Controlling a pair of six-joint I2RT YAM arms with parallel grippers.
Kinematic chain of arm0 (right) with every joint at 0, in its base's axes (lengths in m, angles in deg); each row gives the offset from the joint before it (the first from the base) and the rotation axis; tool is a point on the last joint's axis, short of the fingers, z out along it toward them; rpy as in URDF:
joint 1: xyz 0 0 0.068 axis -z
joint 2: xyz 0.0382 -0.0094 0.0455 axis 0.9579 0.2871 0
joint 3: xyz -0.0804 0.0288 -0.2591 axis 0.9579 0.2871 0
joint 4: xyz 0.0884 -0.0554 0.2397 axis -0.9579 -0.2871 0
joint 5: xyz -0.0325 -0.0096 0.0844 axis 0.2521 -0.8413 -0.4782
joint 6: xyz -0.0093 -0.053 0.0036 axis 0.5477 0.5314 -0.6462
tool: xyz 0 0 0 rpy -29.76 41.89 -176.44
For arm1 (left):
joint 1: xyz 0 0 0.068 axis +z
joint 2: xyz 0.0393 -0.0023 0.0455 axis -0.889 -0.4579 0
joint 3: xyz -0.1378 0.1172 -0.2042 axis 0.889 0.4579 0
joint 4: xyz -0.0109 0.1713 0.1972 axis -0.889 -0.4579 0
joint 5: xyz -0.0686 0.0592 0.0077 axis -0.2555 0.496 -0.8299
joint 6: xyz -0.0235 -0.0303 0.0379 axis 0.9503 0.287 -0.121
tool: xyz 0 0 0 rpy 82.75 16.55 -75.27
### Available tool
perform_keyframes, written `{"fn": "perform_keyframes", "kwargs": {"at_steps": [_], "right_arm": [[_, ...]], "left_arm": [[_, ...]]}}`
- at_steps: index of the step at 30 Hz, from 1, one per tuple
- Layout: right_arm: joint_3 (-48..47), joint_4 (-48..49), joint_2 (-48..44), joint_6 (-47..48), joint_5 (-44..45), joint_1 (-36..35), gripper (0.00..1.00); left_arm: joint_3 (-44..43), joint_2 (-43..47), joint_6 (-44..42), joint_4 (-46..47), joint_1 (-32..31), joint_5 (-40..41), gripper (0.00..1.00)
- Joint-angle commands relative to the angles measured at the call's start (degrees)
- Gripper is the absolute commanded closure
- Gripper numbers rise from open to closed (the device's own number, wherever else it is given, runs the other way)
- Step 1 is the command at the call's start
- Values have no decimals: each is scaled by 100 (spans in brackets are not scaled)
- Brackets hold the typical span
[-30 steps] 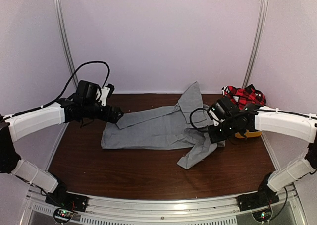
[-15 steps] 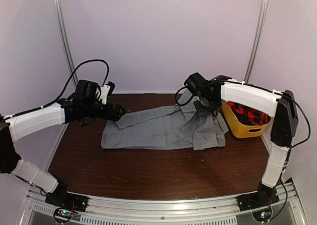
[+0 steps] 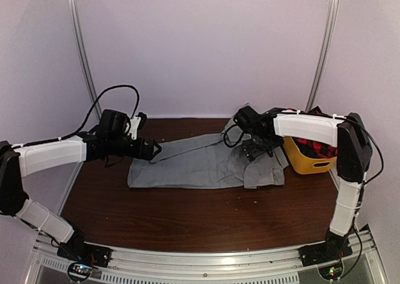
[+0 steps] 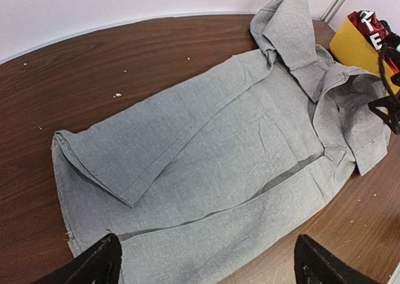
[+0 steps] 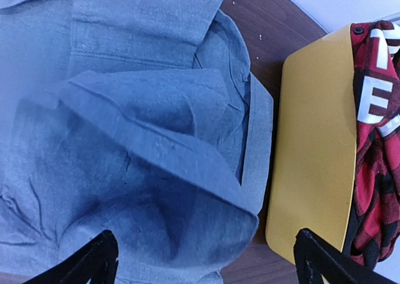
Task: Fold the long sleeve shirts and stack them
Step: Adjust the sleeve of the 1/3-folded shirt, then pick up the sleeve from the 1/3-folded shirt.
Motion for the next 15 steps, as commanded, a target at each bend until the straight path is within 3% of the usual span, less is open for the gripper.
{"fn": "perform_keyframes", "kwargs": {"at_steps": [1,8,15], "right_arm": [[914,823,-1119,-246,-661,44,0],[2828,2305,-2096,-445,-2234,496,0],[3356,3222,-2046,-208,-3459,1084,3]], "left_arm": [[69,-84,101,444,46,-105,2],[153,-169,127,510,46,-199,2],[170,-189,159,513,46,-267,2]]}}
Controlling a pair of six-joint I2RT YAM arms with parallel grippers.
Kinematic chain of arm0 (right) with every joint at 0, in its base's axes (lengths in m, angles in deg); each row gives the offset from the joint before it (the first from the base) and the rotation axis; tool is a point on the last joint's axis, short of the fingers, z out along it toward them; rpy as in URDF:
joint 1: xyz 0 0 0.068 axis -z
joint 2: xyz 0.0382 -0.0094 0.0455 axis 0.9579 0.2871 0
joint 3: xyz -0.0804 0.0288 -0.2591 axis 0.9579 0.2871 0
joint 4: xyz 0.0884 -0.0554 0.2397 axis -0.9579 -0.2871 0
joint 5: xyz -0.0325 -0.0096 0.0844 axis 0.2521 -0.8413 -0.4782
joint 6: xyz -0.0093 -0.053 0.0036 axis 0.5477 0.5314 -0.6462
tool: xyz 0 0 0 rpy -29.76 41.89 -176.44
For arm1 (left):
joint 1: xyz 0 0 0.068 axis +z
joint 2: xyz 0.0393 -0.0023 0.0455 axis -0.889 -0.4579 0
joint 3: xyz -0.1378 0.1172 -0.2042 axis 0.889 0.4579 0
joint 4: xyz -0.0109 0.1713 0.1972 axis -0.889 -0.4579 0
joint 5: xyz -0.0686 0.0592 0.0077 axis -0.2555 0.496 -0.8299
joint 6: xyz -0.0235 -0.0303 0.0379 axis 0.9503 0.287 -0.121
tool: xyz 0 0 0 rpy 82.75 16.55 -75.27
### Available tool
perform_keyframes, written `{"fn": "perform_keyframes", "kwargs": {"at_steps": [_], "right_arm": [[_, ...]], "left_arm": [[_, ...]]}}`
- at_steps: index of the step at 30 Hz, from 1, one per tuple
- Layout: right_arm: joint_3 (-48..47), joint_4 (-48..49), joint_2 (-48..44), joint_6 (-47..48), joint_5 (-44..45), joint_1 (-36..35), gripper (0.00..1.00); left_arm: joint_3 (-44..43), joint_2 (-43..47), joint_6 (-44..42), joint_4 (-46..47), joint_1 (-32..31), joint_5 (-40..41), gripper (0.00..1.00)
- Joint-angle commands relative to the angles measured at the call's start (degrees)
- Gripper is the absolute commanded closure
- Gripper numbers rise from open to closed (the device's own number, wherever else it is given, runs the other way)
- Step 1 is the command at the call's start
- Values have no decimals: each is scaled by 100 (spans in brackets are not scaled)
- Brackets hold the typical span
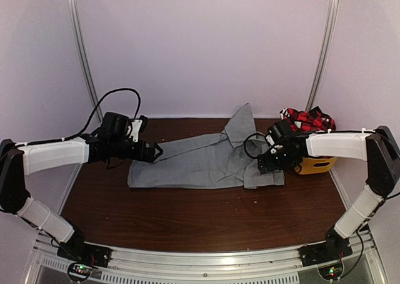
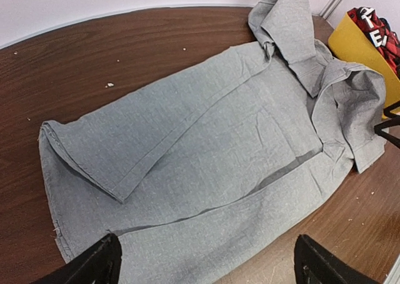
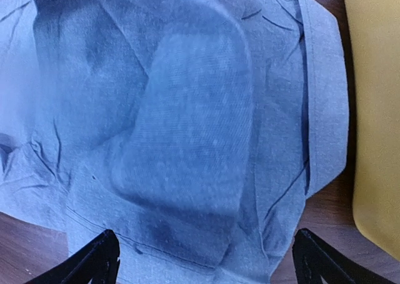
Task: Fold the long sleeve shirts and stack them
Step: Pick up the sleeve from the 1/3-folded shirt, then place the sleeve of the 1/3-folded shirt.
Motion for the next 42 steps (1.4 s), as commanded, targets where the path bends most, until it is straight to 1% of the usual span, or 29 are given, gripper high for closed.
{"fn": "perform_keyframes", "kwargs": {"at_steps": [1,5,8,11,13,15,17,20,25,27,29,33,38,42], "right_arm": [[106,996,96,139,-1128,315,4],[100,1269,283,372,-1631,455,15],[5,1300,434,483,-1850,476,31],[-87,1226,541,524,-1996,487,52],[-156,1113,521,544,-2034,491,70],[-354,830,425,590,-1865,490,100],[-705,333,296,624,-1370,451,100],[-1420,-416,211,662,-346,373,100],[-2757,-1664,683,720,1251,231,100],[-3136,-2006,915,706,1611,211,100],[-3356,-2124,1072,710,1708,205,100],[-3613,-2275,1324,660,1610,131,100],[-3871,-2768,1654,505,1793,-110,100],[-3769,-2871,1734,470,1307,-246,100]], "left_arm": [[53,-53,69,298,46,-138,2],[79,-51,91,301,46,-162,2],[79,-64,95,312,46,-155,2],[79,-73,103,306,46,-171,2],[79,-59,105,307,46,-174,2],[79,-33,97,307,46,-194,2],[108,-23,88,368,46,-198,2],[162,-14,86,491,37,-179,2],[147,-32,148,536,37,-196,2],[145,-31,148,536,37,-190,2],[148,-39,148,536,37,-171,2],[150,-56,148,540,29,-170,2],[105,-161,141,553,-56,-196,2],[19,-289,139,592,-172,-204,2]]}}
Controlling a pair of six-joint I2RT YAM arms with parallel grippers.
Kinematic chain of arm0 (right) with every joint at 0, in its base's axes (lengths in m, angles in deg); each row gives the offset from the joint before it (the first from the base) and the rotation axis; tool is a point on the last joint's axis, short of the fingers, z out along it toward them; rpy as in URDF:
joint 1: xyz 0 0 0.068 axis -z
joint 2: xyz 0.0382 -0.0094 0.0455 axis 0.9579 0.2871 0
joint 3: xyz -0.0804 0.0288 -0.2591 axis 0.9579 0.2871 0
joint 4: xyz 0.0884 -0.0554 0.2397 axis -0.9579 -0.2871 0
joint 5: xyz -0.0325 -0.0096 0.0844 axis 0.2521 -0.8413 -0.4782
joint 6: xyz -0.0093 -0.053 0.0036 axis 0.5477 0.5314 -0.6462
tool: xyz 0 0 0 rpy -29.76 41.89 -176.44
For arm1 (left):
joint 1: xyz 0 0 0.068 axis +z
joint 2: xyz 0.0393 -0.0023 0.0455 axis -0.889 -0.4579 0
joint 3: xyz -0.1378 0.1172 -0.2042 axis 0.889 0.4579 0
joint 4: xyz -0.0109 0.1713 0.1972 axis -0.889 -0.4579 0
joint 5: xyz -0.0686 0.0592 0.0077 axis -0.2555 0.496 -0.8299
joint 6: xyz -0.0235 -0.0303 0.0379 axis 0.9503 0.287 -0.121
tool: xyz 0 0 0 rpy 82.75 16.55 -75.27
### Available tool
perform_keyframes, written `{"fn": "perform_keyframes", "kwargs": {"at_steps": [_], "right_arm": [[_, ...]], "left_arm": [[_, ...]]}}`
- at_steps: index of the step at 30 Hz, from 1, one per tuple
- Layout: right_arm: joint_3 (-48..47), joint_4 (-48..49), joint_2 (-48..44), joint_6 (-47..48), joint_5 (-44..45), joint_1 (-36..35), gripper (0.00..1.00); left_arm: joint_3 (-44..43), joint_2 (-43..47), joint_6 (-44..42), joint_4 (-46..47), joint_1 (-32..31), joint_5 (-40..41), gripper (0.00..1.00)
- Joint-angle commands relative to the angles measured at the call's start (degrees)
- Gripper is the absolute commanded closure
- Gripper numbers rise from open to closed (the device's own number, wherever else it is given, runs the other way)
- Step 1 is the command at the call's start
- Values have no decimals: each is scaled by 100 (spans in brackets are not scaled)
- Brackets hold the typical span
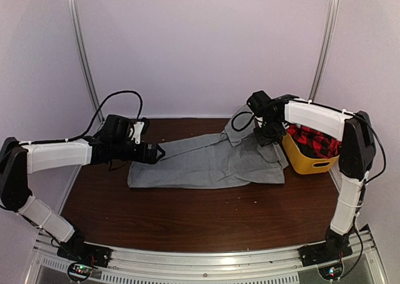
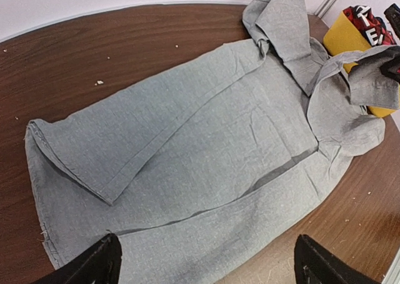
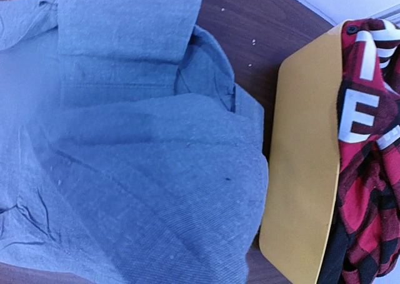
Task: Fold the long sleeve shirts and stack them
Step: Place the sleeve of the 1/3-folded shirt.
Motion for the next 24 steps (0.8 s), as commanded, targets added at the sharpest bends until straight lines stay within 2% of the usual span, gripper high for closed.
{"fn": "perform_keyframes", "kwargs": {"at_steps": [1,5,12,24], "right_arm": [[-58,-299,-28,-122,-292,-179,100],[132,129,-59,-204,-1000,-308,100],[316,914,246,-458,-1919,-727,83],[512,2298,579,-667,-3698,-880,35]], "left_arm": [[-103,-179,41,322,-160,-77,2],[-98,-274,59,702,-499,-57,2],[-130,-501,352,996,-813,114,2],[15,-649,555,1303,-985,155,2]]}}
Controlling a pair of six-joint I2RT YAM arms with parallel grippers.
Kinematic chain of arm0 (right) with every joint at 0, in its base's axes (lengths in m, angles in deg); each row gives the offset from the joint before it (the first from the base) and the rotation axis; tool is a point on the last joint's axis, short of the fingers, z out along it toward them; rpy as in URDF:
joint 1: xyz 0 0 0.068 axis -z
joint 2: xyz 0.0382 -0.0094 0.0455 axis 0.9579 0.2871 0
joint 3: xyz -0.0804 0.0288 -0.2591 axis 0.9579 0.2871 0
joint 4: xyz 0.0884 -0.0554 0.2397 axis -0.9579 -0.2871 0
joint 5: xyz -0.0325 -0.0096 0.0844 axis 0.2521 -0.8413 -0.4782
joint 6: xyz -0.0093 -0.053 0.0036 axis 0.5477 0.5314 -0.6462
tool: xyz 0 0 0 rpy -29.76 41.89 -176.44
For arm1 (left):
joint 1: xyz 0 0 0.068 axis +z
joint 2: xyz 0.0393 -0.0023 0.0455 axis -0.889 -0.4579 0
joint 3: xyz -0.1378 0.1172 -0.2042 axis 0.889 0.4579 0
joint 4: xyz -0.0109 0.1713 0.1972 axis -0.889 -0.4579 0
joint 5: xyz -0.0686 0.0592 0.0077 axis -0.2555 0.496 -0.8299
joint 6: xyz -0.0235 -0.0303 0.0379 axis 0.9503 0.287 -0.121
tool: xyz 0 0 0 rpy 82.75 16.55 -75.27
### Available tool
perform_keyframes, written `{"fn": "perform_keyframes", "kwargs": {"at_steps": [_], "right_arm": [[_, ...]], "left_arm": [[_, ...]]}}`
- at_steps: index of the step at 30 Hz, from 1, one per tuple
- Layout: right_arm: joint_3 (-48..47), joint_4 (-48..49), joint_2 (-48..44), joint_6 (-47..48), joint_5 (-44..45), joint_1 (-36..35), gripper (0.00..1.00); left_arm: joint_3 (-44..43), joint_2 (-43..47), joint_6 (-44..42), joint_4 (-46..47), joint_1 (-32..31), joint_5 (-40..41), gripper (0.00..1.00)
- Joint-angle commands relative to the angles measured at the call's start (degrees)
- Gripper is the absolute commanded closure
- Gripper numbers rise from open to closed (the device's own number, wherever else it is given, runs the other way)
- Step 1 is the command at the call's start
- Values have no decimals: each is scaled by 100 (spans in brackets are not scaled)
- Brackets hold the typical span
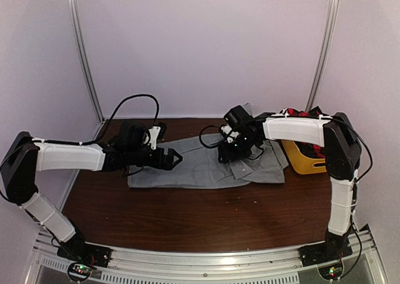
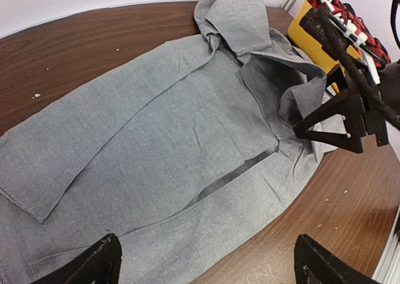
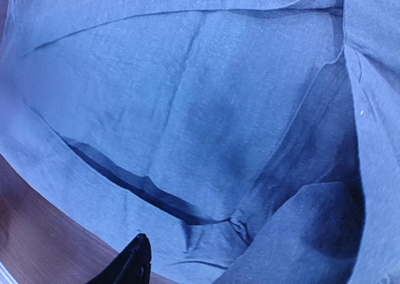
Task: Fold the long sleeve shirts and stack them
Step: Place the sleeve of the 1/3-folded shirt, then pick up the sleeve from the 1/3-folded shirt.
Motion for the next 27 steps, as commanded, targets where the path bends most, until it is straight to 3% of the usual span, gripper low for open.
{"fn": "perform_keyframes", "kwargs": {"at_steps": [1,10,20,27], "right_arm": [[184,791,-104,-106,-916,-9,32],[1244,1480,-1157,-312,-1262,307,26],[2243,1937,-1950,-436,-1520,732,25],[2594,1987,-2281,-411,-1584,962,25]], "left_arm": [[22,-194,182,535,-146,-4,2],[-100,-808,475,1511,-502,-567,2],[-991,-2167,1003,2603,-1026,-1227,3],[-1877,-3176,1410,2685,-1150,-1197,12]]}}
